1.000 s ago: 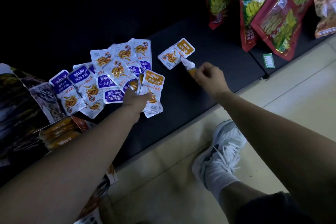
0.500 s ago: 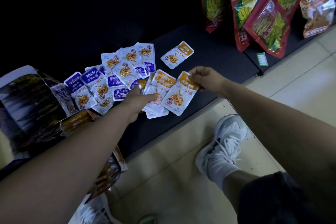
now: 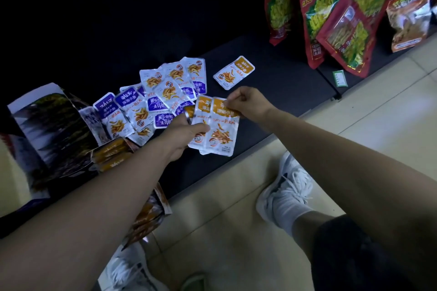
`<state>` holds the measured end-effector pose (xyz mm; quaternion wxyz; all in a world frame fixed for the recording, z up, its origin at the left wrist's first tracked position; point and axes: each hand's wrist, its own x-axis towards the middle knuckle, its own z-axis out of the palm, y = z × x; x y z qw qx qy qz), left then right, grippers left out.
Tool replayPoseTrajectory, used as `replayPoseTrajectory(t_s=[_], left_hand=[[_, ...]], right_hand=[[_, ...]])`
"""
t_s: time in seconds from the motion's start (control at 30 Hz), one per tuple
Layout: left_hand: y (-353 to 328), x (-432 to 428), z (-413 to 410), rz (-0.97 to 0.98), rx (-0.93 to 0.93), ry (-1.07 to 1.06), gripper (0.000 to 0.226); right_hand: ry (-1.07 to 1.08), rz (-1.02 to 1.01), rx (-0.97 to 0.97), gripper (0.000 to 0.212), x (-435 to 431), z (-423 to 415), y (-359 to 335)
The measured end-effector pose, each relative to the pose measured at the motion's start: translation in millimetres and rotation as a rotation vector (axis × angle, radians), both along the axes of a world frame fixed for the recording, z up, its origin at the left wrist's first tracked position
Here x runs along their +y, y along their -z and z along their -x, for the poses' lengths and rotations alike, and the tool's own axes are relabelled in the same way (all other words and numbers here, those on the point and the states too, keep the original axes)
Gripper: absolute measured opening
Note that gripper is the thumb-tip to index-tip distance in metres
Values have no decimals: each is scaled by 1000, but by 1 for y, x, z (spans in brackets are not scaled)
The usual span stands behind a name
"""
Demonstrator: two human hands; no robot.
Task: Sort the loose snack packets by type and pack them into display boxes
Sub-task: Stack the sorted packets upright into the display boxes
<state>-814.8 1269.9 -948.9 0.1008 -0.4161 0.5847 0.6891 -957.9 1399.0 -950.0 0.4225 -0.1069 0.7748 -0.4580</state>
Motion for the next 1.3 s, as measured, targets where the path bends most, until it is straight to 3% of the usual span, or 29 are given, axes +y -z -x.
replayPoseTrajectory(t_s=[0.1,0.2,0.37,0.5,0.6,0.63,0.73,0.83,0.93,1.03,1.1,1.3], left_hand=[[-10,-5,-12,59,21,-77,24],[-29,-4,-25,59,42,-65,25],[-66,4,-50,101,34,132,39],[-98,5,-79,127,-1,146,33],[-112,-2,-102,160,1,197,70],[-120,-2,-109,183,6,201,65],[-136,-6,-133,246,34,171,20],[-133,-20,-160,380,-24,194,22],[-119,-32,-190,484,-85,121,6],[-98,-38,-215,497,-175,123,19],[-86,-37,-224,442,-222,170,26],[-60,-31,-229,457,-175,180,32]], right_hand=[[74,86,-319,37,1,-17,-14],[-67,82,-520,30,4,-40,-24],[-126,191,-434,22,-3,-83,-48],[-117,221,-430,16,-13,-114,-73],[-128,248,-506,17,-19,-138,-91],[-158,251,-515,18,-22,-147,-96],[-171,257,-455,26,-32,-168,-104],[-59,234,-363,56,-40,-181,-103],[31,199,-251,47,-41,-185,-93],[51,217,-192,39,-41,-186,-82],[67,242,-197,44,-46,-190,-78],[-9,292,-301,54,-63,-202,-67]])
